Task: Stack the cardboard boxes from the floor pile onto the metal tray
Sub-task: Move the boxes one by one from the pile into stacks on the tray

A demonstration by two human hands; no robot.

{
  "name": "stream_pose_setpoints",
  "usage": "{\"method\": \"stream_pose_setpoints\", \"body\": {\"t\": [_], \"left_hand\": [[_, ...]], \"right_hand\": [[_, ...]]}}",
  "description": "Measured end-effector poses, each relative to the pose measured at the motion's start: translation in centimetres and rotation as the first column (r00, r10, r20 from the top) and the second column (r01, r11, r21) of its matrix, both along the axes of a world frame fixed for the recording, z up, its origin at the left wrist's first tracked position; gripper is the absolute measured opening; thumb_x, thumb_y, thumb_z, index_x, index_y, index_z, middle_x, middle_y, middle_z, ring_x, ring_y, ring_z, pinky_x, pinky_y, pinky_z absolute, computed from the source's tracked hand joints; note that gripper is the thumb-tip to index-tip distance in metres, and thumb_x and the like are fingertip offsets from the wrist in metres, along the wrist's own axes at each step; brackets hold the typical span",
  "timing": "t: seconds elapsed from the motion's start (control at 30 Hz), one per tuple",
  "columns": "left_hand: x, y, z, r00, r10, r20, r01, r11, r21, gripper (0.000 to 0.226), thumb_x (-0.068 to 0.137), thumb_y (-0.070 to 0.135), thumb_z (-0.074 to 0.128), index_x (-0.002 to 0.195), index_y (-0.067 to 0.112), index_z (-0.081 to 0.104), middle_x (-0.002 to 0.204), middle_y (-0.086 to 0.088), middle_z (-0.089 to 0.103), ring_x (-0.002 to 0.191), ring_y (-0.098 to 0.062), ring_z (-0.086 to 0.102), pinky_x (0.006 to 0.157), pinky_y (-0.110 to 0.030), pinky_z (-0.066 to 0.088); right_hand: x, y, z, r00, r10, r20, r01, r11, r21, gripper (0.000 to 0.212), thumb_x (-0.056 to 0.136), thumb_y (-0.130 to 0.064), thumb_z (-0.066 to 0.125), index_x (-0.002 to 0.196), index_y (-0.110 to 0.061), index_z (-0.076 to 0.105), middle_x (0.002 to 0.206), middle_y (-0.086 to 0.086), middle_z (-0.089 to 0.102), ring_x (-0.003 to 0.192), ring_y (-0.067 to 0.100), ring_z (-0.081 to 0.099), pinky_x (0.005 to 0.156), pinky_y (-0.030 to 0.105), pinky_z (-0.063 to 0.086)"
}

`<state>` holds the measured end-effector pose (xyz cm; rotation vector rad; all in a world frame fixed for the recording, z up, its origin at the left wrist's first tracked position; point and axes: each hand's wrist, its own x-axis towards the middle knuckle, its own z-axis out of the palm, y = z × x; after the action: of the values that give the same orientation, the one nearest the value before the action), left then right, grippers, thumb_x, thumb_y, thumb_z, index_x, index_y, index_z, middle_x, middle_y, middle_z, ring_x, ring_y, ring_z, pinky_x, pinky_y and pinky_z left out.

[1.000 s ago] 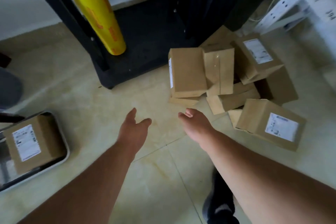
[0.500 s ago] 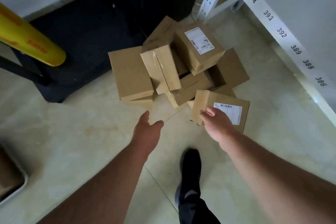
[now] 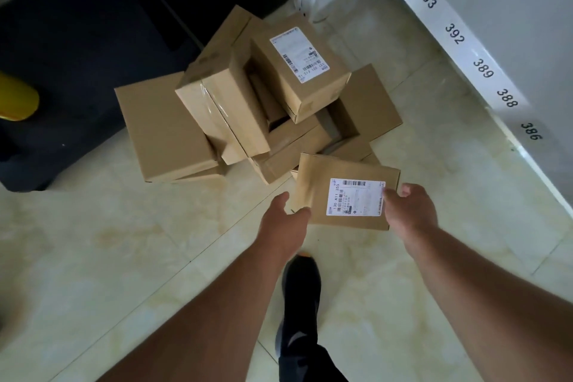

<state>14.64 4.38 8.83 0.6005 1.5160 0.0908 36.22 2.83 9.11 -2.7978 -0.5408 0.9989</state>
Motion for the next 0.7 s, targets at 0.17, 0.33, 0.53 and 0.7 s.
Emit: {"method": "stream_pose_setpoints", "body": {"t": [0.17,0.33,0.53,0.7], "left_hand": [[1.8,-0.3,-1.8,0.995,-0.089,-0.048,0.088,0.996,-0.023,0.068,0.096,0.036,0.059,0.158,0.031,0.034,0.161,0.0,0.04,0.137,-0.026,0.05,0.109,-0.036,0.042],[1.8,-0.6,-2.1,0.989,-0.146,-0.018,0.146,0.989,-0.006,0.065,0.099,0.029,0.055,0.16,0.031,0.032,0.158,0.004,0.044,0.134,-0.022,0.051,0.099,-0.029,0.04],[0.4,-1.1,-1.3,0.999,-0.029,-0.016,0.029,0.999,0.038,0.06,0.096,0.028,0.058,0.154,0.035,0.042,0.145,0.01,0.056,0.113,-0.017,0.061,0.08,-0.024,0.049],[-3.1,-1.5,0.7,0.995,0.09,-0.036,-0.089,0.995,0.034,0.057,0.091,0.038,0.065,0.144,0.048,0.046,0.123,0.005,0.065,0.104,-0.024,0.068,0.09,-0.038,0.057]], "right_hand": [[1.4,-0.2,-3.1,0.99,-0.107,-0.093,0.1,0.992,-0.072,0.033,0.095,-0.036,0.055,0.107,-0.007,0.063,0.104,0.015,0.068,0.096,0.035,0.063,0.074,0.032,0.042],[2.1,-0.1,-4.2,0.955,-0.243,-0.169,0.23,0.969,-0.093,0.04,0.097,-0.045,0.053,0.112,-0.011,0.066,0.113,0.014,0.065,0.102,0.035,0.061,0.097,0.045,0.051],[1.1,0.1,-3.3,0.899,-0.371,-0.233,0.347,0.928,-0.135,0.076,0.074,-0.08,0.037,0.114,-0.022,0.067,0.112,0.009,0.073,0.101,0.036,0.07,0.079,0.054,0.061],[-2.3,0.9,-0.4,0.863,-0.426,-0.272,0.398,0.904,-0.154,0.077,0.08,-0.082,0.039,0.109,-0.017,0.068,0.102,0.015,0.074,0.089,0.036,0.074,0.078,0.056,0.061]]}}
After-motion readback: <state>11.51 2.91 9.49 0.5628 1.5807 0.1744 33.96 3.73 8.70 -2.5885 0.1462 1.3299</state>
